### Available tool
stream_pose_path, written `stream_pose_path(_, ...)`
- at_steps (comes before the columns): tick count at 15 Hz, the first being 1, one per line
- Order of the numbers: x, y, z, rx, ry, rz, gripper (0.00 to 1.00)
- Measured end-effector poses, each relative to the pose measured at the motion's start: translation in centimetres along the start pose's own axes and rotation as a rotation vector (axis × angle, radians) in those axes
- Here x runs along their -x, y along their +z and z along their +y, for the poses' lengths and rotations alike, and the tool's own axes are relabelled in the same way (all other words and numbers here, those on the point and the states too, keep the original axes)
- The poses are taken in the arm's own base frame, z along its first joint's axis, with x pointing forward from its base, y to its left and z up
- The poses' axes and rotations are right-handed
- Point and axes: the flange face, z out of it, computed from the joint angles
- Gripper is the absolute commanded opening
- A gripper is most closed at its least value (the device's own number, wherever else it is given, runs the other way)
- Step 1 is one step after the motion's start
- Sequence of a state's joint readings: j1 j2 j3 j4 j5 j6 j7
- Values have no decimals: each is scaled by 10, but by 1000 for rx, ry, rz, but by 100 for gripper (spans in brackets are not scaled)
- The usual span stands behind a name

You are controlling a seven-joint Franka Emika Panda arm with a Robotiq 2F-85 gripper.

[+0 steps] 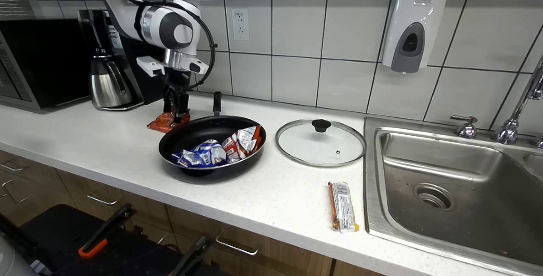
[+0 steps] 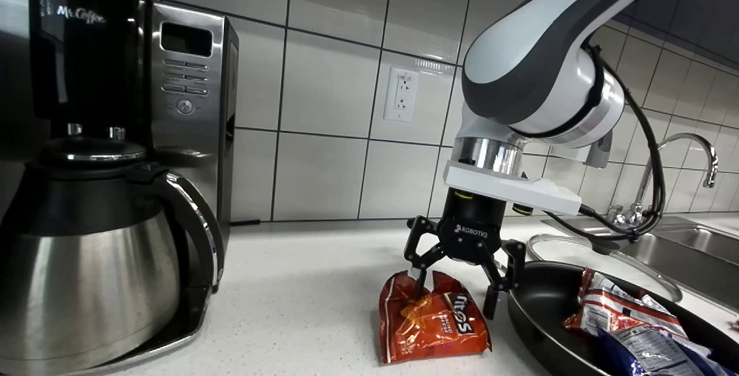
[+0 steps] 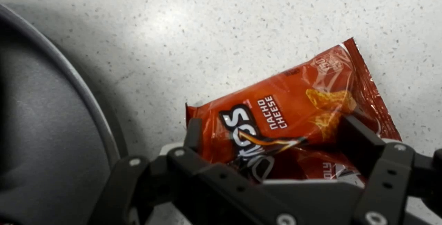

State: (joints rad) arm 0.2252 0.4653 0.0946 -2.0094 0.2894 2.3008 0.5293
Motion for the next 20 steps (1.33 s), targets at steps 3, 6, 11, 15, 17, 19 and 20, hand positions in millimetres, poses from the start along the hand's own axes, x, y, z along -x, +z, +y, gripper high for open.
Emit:
stream_pose_path(3,-1,3,0,1,2,-1,58)
stream_pose_path(6,-2,3,0,1,2,0,33)
stream_pose_path(11,-3,1,-1,-3,1,3,0)
stream_pose_path(15,-3,0,-2,-4,1,4,0)
stream_pose_path(17,-3,0,-2,-4,1,4,0)
stream_pose_path(19,-3,0,-2,-4,1,4,0)
stream_pose_path(20,-3,0,-2,-4,0,5,0)
